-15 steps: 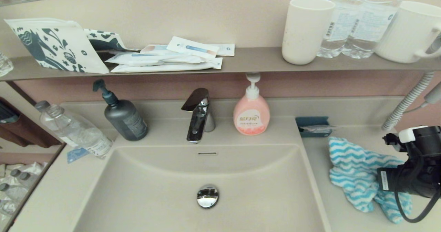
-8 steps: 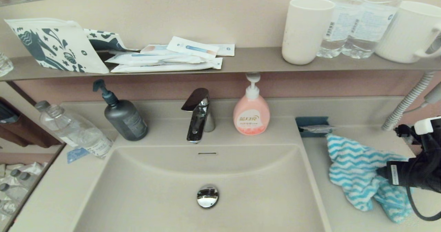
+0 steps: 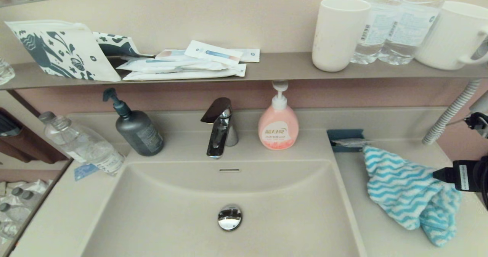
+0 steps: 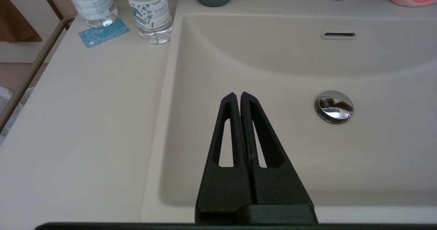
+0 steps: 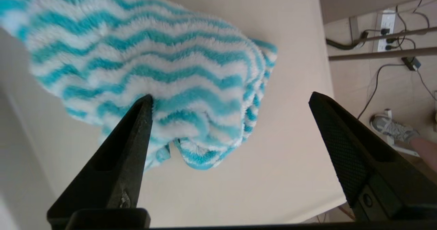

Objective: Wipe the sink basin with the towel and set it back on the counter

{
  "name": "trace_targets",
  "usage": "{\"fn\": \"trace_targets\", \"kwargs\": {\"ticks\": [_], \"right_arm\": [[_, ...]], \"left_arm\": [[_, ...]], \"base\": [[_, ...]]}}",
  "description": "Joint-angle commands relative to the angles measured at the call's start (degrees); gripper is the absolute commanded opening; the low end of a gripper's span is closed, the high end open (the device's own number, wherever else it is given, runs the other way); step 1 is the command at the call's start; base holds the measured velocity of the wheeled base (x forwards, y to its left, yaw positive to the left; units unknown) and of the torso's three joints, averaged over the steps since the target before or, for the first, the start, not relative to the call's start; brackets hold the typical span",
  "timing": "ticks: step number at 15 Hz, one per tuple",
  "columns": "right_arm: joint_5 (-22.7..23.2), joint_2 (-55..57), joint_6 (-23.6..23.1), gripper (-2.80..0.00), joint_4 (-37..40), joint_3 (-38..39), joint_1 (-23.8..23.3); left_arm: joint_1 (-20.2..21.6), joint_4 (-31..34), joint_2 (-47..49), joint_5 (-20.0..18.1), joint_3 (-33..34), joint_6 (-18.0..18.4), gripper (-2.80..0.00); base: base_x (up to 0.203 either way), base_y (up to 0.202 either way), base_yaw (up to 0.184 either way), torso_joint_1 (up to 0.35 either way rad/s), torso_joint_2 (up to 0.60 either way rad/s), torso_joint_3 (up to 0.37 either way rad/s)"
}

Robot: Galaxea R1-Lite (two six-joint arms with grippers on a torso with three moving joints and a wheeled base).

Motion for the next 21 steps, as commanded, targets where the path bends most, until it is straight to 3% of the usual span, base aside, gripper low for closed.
{"fn": "trace_targets", "kwargs": {"ticks": [1,10,11,21], "right_arm": [[-0.15,-1.63,0.03,0.0,0.95,-2.21,0.01],[0.25,-4.64,-0.02,0.0,5.86,-4.4,0.2],[0.36,-5.04,0.03,-2.8,5.93,-4.06,0.19],[2.56,-13.79,0.56,-2.8,11.57,-2.94,0.24]], "left_arm": [[0.0,0.02,0.07,0.01,0.0,0.01,-2.8],[0.0,0.02,0.07,0.01,0.0,0.01,-2.8],[0.0,0.02,0.07,0.01,0.0,0.01,-2.8],[0.0,0.02,0.07,0.01,0.0,0.01,-2.8]], "base": [[0.0,0.0,0.0,0.0,0.0,0.0],[0.0,0.0,0.0,0.0,0.0,0.0],[0.0,0.0,0.0,0.0,0.0,0.0],[0.0,0.0,0.0,0.0,0.0,0.0]]}}
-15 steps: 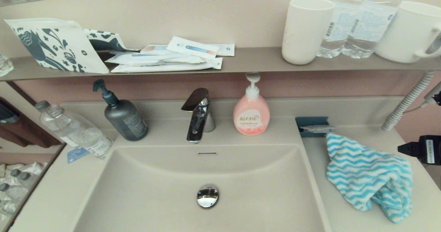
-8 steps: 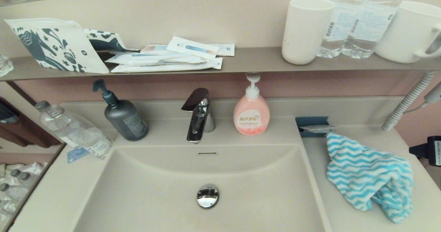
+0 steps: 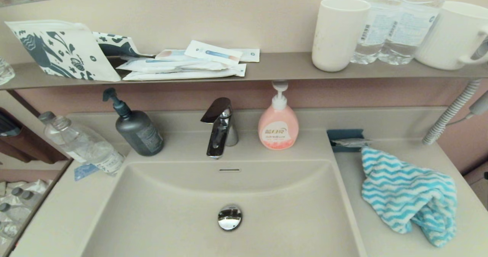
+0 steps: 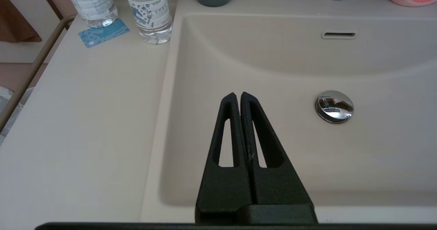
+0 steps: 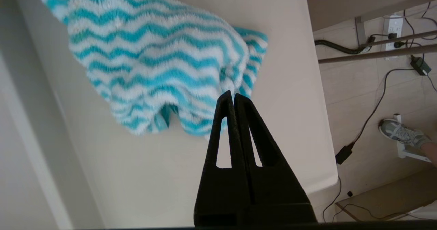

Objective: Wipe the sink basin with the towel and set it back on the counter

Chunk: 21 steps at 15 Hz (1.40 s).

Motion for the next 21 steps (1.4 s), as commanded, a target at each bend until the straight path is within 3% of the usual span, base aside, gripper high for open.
{"fn": "trace_targets", "kwargs": {"ticks": [1,8,12,15,17,21], "right_arm": [[0.04,-6.33,0.27,-2.8,1.7,1.0,0.01],[0.23,-32.45,0.19,-2.8,15.17,3.29,-0.03],[0.08,-45.42,-0.63,-2.8,18.89,5.02,0.0],[0.49,-52.97,-3.65,-2.8,18.74,5.36,0.53],[3.57,-56.04,-4.47,-2.8,17.26,7.97,0.58],[9.74,-62.55,-6.26,-2.8,4.05,22.17,-0.64]], "left_arm": [[0.0,0.02,0.07,-0.02,0.0,-0.04,-2.8],[0.0,0.02,0.07,0.04,0.0,-0.04,-2.8],[0.0,0.02,0.07,0.04,0.0,-0.04,-2.8],[0.0,0.02,0.07,0.04,0.0,-0.04,-2.8],[0.0,0.02,0.07,0.04,0.0,-0.04,-2.8],[0.0,0.02,0.07,0.04,0.0,-0.04,-2.8]], "base": [[0.0,0.0,0.0,0.0,0.0,0.0],[0.0,0.0,0.0,0.0,0.0,0.0],[0.0,0.0,0.0,0.0,0.0,0.0],[0.0,0.0,0.0,0.0,0.0,0.0],[0.0,0.0,0.0,0.0,0.0,0.0],[0.0,0.0,0.0,0.0,0.0,0.0]]}}
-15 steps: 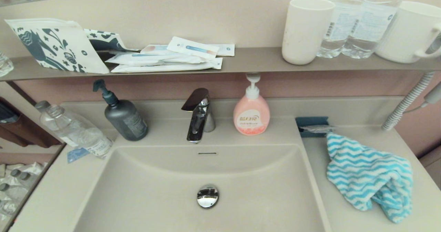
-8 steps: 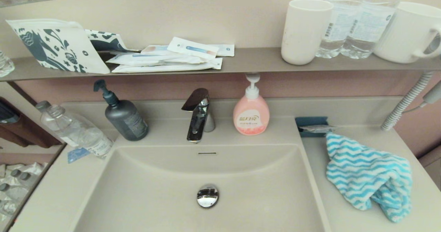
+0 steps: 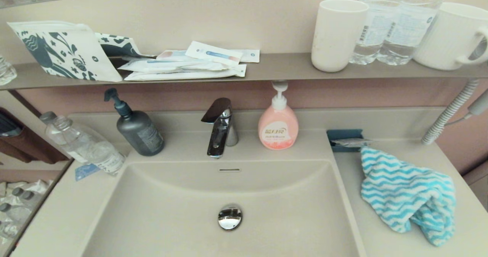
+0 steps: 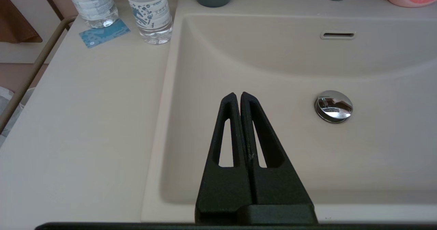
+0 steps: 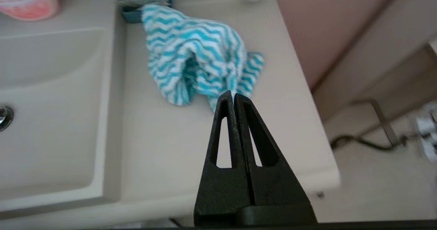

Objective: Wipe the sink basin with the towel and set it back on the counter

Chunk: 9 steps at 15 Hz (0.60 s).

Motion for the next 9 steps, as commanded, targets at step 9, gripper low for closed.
{"fn": "trace_targets", "kwargs": {"ticks": [9], "right_arm": [[8.76,-10.09,-5.84,-2.8,-28.11,33.48,-0.54]], "left_arm": [[0.0,0.02,0.07,0.04,0.0,-0.02,-2.8]], "base": [[0.0,0.0,0.0,0.0,0.0,0.0]]}}
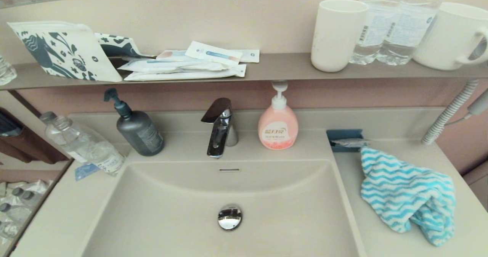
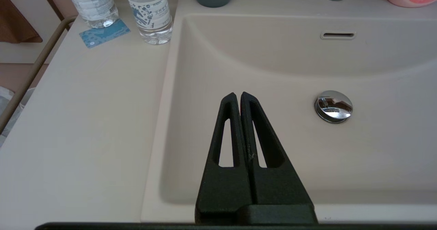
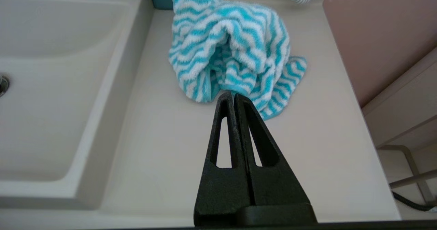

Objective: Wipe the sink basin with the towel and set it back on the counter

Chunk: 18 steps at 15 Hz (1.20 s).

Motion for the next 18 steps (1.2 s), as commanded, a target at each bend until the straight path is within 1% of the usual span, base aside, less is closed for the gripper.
{"fn": "trace_targets", "kwargs": {"ticks": [1,3,7,11,14,18], "right_arm": [[0.26,-0.37,-0.27,-2.8,-1.39,3.4,0.03],[0.37,-0.37,-1.98,-2.8,-1.8,4.22,0.03],[0.37,-0.37,-1.64,-2.8,-3.09,5.2,0.02],[1.34,-0.37,-1.65,-2.8,-3.52,5.29,0.03],[2.12,-0.37,-3.81,-2.8,-5.99,6.07,0.03],[1.94,-0.37,-1.39,-2.8,-6.15,6.17,0.03]], "left_arm": [[0.0,0.0,0.07,0.02,0.0,-0.04,-2.8],[0.0,0.0,0.07,0.02,0.0,-0.04,-2.8],[0.0,0.0,0.07,0.02,0.0,-0.04,-2.8],[-0.02,0.0,0.07,0.02,0.0,-0.04,-2.8],[0.0,0.0,0.07,0.02,0.0,-0.04,-2.8],[0.0,0.0,0.07,0.02,0.0,-0.04,-2.8]], "base": [[0.0,0.0,0.0,0.0,0.0,0.0],[0.0,0.0,0.0,0.0,0.0,0.0],[0.0,0.0,0.0,0.0,0.0,0.0],[0.0,0.0,0.0,0.0,0.0,0.0],[0.0,0.0,0.0,0.0,0.0,0.0],[0.0,0.0,0.0,0.0,0.0,0.0]]}}
